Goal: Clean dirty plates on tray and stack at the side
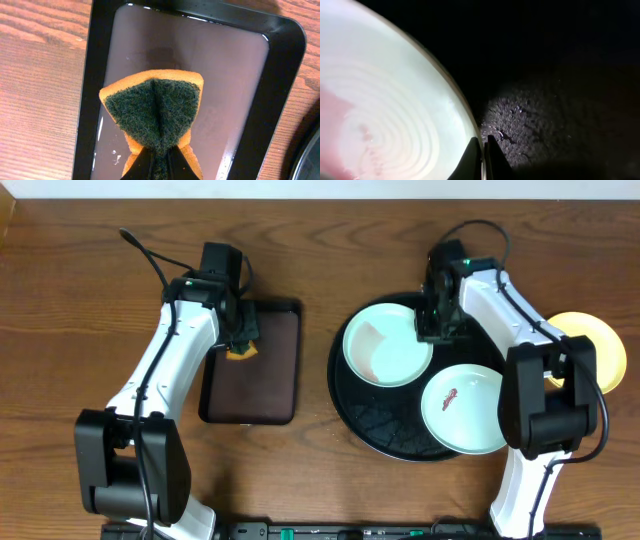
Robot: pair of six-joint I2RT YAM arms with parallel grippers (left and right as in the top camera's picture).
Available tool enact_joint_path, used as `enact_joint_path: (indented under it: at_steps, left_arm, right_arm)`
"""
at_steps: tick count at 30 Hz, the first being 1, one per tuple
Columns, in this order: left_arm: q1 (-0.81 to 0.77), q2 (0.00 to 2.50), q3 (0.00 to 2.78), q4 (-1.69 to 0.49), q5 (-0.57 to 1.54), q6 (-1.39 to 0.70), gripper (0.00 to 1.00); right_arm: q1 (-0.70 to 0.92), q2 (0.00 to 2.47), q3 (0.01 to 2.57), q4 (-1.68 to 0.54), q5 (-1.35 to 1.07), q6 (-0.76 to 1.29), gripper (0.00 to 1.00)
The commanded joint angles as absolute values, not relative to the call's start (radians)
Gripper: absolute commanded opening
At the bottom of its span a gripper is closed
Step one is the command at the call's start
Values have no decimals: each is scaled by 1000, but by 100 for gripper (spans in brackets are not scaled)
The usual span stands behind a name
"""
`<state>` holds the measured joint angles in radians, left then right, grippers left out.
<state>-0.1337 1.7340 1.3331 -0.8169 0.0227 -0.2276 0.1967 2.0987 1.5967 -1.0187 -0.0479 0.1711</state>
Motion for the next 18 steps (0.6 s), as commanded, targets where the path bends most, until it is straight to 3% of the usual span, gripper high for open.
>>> enact_joint_path:
  at_steps: [1, 12, 18]
  left_arm:
    - [-133, 1748, 1328, -818, 10, -195, 7]
    - [-133, 1786, 1327, -818, 10, -195, 7]
    - [-133, 1800, 1313, -810, 10, -195, 8]
  right_arm:
    - [192, 2023, 1684, -1055, 44, 114, 1]
    - [236, 1835, 1698, -1100, 380, 88, 1]
    - [368, 1692, 1698, -1097, 632, 90, 1]
